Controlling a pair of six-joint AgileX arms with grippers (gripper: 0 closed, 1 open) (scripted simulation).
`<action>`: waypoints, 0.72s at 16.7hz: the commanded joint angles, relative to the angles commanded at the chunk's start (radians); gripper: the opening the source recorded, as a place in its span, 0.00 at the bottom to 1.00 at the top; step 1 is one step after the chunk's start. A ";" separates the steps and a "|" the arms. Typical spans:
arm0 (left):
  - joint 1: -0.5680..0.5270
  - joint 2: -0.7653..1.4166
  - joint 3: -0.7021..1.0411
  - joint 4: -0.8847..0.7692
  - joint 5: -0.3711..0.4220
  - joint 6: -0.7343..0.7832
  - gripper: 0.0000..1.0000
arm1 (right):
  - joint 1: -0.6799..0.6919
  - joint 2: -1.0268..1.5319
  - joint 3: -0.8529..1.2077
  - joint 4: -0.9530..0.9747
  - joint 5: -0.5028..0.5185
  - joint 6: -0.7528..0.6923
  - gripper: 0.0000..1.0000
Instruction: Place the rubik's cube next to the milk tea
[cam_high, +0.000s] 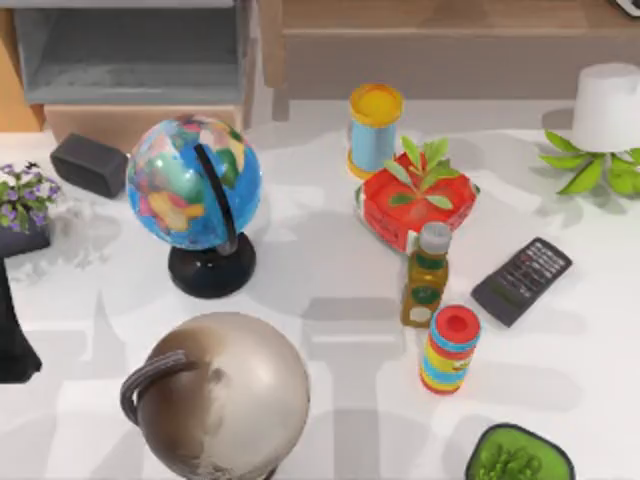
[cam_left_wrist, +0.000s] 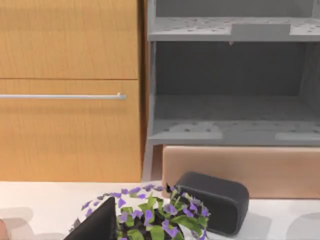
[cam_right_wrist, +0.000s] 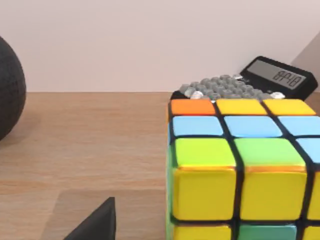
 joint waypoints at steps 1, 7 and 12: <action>0.000 0.000 0.000 0.000 0.000 0.000 1.00 | 0.004 0.024 0.028 -0.002 0.004 0.000 1.00; 0.000 0.000 0.000 0.000 0.000 0.000 1.00 | 0.011 0.087 0.080 0.002 0.012 -0.002 1.00; 0.000 0.000 0.000 0.000 0.000 0.000 1.00 | 0.011 0.087 0.080 0.002 0.012 -0.002 0.70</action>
